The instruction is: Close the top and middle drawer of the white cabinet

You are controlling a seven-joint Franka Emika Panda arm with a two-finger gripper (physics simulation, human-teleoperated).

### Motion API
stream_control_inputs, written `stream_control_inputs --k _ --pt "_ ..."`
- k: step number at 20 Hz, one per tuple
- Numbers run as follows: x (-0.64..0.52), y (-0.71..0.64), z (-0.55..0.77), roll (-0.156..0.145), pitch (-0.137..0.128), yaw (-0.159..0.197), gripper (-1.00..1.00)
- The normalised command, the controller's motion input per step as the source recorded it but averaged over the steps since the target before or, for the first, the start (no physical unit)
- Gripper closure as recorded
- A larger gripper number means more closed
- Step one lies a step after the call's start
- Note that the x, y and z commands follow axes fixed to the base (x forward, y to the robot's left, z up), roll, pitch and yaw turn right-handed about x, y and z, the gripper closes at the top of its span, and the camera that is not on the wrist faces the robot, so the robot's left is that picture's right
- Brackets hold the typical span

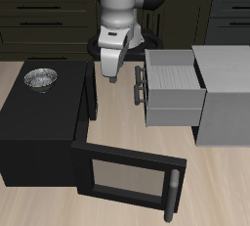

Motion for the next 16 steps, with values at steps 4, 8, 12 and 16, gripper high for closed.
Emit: stream_control_inputs --k 4,8,12,16 --pt "0.19 0.15 -0.1 0.005 -0.001 0.081 -1.0" --pt "0.03 0.12 -0.08 0.021 0.009 -0.003 -1.0" --pt "0.06 0.06 -0.11 0.015 0.004 0.006 -1.0" --pt "0.07 0.08 -0.07 0.008 -0.008 0.026 -1.0"
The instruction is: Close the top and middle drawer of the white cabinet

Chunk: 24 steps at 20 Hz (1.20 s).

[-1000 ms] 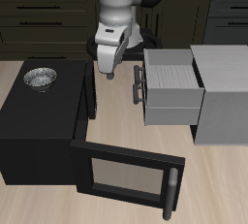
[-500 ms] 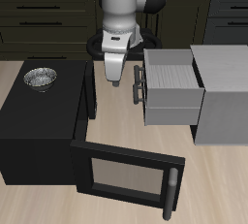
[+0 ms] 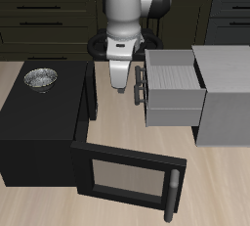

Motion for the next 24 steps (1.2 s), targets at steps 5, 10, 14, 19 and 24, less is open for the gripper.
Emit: stream_control_inputs --k 5,10,14,19,24 --pt "0.01 0.18 -0.16 0.032 0.004 -0.002 -1.0" --pt "0.04 0.19 -0.11 0.023 -0.025 0.021 -1.0" --pt "0.02 0.22 -0.19 0.05 0.007 -0.007 -1.0" --pt "0.08 0.16 -0.2 0.026 -0.006 -0.032 -1.0" --pt "0.02 0.15 -0.08 0.03 0.007 0.005 -1.0"
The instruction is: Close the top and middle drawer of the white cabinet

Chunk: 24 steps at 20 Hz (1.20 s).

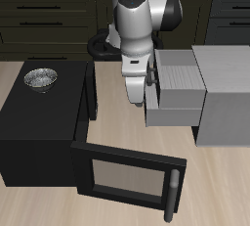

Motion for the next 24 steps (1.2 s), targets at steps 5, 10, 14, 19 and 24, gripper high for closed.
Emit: stream_control_inputs --k 5,10,14,19,24 --pt "0.01 0.17 0.08 0.024 -0.024 0.003 -1.0" --pt "0.03 0.21 0.05 0.032 -0.013 -0.01 -1.0" --pt "0.05 0.19 0.05 0.028 -0.026 -0.017 -1.0" --pt "0.06 0.2 0.01 0.03 -0.005 -0.011 -1.0" --pt "0.1 0.39 -0.01 0.057 -0.016 -0.021 -1.0"
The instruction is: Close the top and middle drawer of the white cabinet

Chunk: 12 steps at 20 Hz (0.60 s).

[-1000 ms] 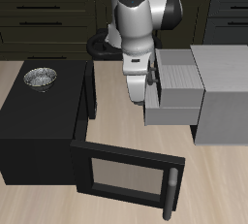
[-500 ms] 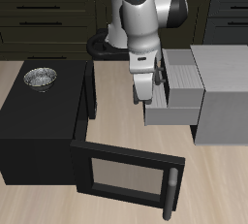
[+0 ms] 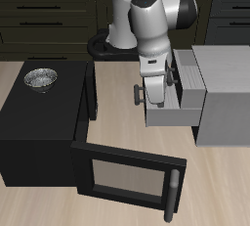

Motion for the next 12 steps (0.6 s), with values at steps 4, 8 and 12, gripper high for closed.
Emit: stream_control_inputs --k 4,8,12 --pt "0.04 0.27 0.01 0.041 -0.007 -0.024 -1.0" --pt "0.05 0.27 -0.03 0.042 0.0 -0.003 -1.0" --pt "0.03 0.25 0.01 0.03 -0.016 -0.014 -1.0"
